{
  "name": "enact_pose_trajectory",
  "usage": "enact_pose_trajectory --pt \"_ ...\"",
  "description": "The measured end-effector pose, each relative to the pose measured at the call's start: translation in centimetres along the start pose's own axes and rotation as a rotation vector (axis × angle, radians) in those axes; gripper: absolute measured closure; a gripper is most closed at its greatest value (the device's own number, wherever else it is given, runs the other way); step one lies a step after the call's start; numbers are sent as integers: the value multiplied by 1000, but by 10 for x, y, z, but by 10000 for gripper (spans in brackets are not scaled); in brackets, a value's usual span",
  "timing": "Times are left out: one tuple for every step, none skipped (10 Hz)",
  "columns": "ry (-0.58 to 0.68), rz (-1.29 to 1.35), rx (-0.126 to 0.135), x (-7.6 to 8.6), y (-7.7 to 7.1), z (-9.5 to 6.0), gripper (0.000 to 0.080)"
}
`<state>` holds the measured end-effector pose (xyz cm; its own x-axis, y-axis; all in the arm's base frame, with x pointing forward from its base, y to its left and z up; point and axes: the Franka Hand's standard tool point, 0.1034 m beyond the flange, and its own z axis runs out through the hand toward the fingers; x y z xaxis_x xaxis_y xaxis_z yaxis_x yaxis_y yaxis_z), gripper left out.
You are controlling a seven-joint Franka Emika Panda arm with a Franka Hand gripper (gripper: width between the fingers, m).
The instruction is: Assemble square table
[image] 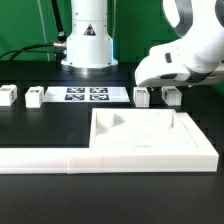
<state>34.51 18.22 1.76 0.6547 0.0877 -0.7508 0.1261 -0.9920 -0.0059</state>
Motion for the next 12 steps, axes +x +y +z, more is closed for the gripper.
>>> enact_pose_trajectory --pt "0 2 -1 1 -1 3 150" --pt "-2 4 -2 2 -2 4 177" --pt "-4 4 -2 4 -2 5 177" --pt "-5 4 -1 4 -2 6 357" --pt "-6 5 -1 4 -2 6 493" --pt "-6 5 -1 4 -2 6 493" --pt "-6 5 -1 4 -2 6 512" --pt "-6 5 -1 4 -2 6 512" --pt "-6 5 -1 4 -2 6 512" --pt "-6 5 0 4 -2 6 512" --pt "-9 -23 4 3 2 2 512" --pt "-1 -45 17 -2 12 -15 512"
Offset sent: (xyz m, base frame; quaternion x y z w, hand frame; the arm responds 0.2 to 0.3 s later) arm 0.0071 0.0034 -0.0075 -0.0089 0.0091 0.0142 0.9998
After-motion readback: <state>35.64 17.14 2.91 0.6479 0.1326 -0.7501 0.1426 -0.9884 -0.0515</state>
